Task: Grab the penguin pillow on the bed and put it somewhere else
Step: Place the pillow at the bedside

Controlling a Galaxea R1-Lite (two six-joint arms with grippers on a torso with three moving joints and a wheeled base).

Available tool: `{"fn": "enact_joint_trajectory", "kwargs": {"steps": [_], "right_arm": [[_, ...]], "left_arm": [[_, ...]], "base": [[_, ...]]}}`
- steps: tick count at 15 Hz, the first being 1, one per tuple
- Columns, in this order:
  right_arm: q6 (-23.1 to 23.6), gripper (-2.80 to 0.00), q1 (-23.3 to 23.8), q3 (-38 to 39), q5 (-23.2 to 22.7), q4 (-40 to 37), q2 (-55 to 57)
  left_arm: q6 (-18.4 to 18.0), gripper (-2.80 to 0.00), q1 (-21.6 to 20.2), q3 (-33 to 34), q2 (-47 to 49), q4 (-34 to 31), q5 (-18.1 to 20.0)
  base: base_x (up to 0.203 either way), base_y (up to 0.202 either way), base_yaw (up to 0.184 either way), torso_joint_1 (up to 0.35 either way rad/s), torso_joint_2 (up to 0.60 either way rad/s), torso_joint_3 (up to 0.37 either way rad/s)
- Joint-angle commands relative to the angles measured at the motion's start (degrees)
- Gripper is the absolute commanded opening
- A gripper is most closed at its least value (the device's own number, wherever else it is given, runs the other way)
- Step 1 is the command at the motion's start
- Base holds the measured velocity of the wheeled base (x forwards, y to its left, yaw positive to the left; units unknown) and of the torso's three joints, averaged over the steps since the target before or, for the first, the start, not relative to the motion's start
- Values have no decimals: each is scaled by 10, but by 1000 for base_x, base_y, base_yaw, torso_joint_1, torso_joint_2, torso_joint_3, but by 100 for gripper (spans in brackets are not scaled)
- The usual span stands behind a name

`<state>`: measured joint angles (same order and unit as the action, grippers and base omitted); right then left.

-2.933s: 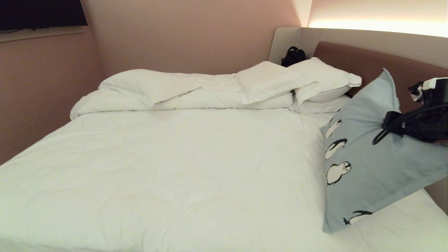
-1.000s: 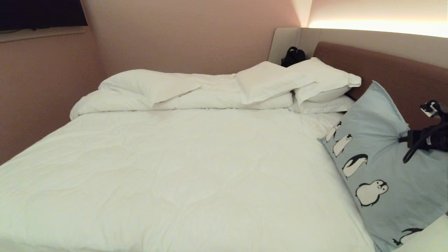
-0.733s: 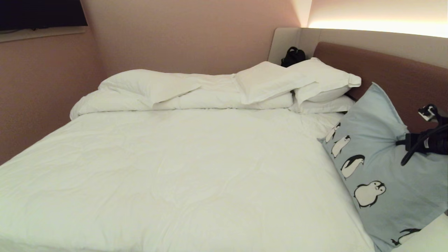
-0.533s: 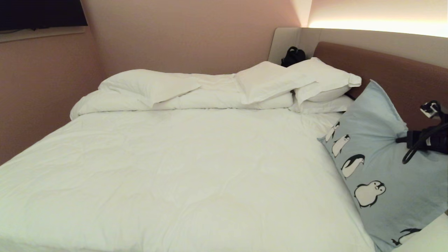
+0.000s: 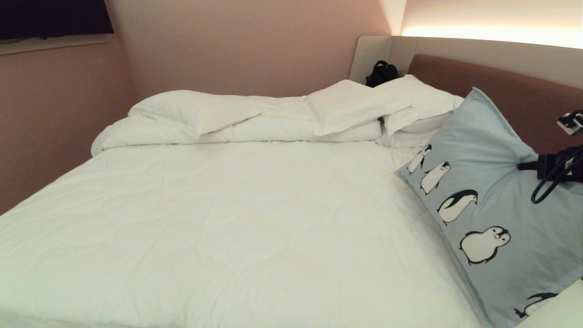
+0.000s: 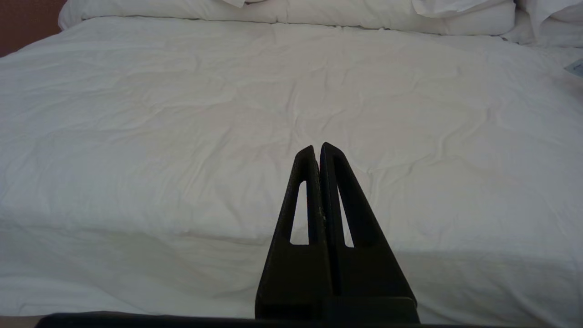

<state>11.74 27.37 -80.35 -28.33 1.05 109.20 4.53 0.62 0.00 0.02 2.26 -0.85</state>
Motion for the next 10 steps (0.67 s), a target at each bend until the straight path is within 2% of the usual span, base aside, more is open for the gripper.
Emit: {"fn": "enact_joint_trajectory", "kwargs": {"steps": [1,10], "right_arm": [[0,-280,0,0,-1,2,3],[3,-280,0,-7,-2,9,66]], "left_arm": [[0,-280,0,0,0,0,0],[0,-280,0,0,0,0,0]], "base": [[0,0,0,0,0,0],[0,0,0,0,0,0]]}}
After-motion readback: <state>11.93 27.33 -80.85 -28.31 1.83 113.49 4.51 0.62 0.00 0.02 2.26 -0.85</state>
